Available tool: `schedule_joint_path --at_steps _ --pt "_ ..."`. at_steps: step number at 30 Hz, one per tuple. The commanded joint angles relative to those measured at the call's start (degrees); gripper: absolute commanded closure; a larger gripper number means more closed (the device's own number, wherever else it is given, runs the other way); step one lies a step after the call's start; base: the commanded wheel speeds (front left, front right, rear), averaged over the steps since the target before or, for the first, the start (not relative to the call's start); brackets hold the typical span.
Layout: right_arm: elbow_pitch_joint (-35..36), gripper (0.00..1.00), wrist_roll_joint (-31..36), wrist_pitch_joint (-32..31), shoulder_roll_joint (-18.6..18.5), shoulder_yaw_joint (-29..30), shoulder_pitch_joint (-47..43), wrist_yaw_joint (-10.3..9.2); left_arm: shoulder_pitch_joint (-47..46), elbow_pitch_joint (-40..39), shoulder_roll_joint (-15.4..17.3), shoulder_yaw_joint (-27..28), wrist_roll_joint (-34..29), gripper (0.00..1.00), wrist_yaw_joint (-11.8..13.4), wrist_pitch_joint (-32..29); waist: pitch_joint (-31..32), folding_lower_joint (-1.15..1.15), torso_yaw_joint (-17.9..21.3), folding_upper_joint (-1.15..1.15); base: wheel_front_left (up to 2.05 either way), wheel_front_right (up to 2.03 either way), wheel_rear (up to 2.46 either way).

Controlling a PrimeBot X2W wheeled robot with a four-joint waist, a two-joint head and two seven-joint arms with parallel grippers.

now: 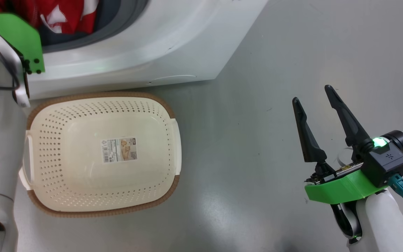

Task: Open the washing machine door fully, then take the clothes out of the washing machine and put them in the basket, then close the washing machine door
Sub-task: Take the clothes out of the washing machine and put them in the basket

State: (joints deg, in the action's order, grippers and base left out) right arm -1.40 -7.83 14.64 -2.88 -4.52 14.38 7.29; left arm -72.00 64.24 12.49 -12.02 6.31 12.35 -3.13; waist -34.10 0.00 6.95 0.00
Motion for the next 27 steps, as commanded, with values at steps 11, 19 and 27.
schedule_joint_path --at_steps 11,19,27 --pt "0.94 0.0 -1.55 0.36 0.01 -1.46 0.58 0.2 -1.98 1.31 3.02 -0.24 0.64 1.0 -0.85 -1.91 -0.76 0.0 0.02 0.0 0.0 0.0 0.0" --pt "0.64 0.0 -1.98 0.36 0.01 -0.97 0.61 0.2 -1.46 -0.95 2.79 0.14 2.22 1.0 -1.77 4.23 -0.33 0.0 -0.27 0.0 0.0 0.0 0.0" --pt "0.47 0.0 -1.72 0.36 0.01 -0.49 0.28 0.2 1.27 -4.55 1.88 3.15 6.93 1.0 -4.72 13.91 0.76 0.0 -1.3 0.0 0.0 0.0 0.0"
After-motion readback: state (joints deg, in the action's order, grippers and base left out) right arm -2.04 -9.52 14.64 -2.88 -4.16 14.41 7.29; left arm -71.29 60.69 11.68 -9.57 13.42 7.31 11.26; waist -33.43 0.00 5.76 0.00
